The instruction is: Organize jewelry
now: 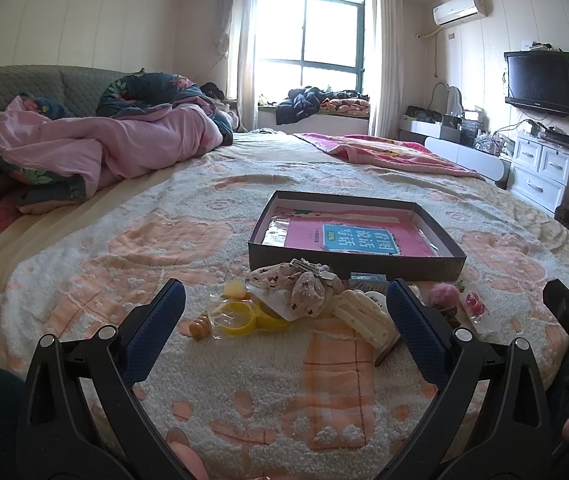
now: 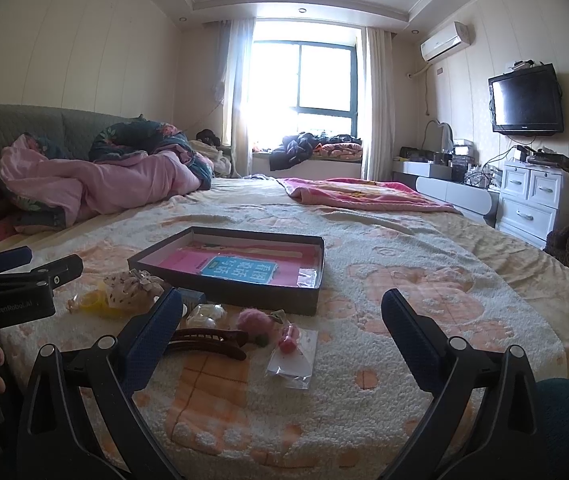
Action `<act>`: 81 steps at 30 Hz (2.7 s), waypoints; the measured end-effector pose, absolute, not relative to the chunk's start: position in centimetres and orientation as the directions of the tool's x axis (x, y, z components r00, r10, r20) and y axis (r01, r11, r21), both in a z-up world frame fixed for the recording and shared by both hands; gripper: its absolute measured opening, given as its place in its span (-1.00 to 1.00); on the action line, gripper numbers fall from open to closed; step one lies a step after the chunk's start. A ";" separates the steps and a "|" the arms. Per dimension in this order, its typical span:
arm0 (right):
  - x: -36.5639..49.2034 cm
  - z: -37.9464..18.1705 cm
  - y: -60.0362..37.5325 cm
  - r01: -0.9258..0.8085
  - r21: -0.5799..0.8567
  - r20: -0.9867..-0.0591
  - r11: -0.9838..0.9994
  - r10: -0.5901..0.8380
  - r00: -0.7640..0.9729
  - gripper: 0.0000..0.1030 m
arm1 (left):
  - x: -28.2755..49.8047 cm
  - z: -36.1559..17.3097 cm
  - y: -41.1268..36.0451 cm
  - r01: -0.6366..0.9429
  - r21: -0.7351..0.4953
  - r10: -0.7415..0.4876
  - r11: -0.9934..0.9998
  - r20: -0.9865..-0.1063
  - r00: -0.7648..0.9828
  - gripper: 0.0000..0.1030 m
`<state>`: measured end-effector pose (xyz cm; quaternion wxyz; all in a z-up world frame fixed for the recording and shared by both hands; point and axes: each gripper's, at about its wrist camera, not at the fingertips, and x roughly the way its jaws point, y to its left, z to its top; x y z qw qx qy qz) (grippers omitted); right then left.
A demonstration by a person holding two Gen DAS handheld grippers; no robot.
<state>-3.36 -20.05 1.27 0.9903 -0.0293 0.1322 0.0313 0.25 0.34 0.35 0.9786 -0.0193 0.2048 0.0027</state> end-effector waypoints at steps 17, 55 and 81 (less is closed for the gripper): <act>-2.6 0.8 -18.5 -0.181 -0.067 -0.305 0.981 0.153 0.940 0.88 | 1.0 -0.3 1.6 -0.036 -0.078 -0.002 0.996 -0.438 0.899 0.80; 6.2 -2.0 -16.5 -0.422 -0.184 -0.568 0.887 0.254 0.782 0.54 | 11.7 -2.2 2.0 0.130 -0.026 -0.113 0.991 -0.679 0.725 0.16; 14.6 -3.3 -19.2 -0.533 -0.040 -0.774 0.845 0.311 0.552 -0.25 | 14.2 -2.3 1.0 0.265 -0.056 -0.230 0.963 -0.686 0.690 -0.86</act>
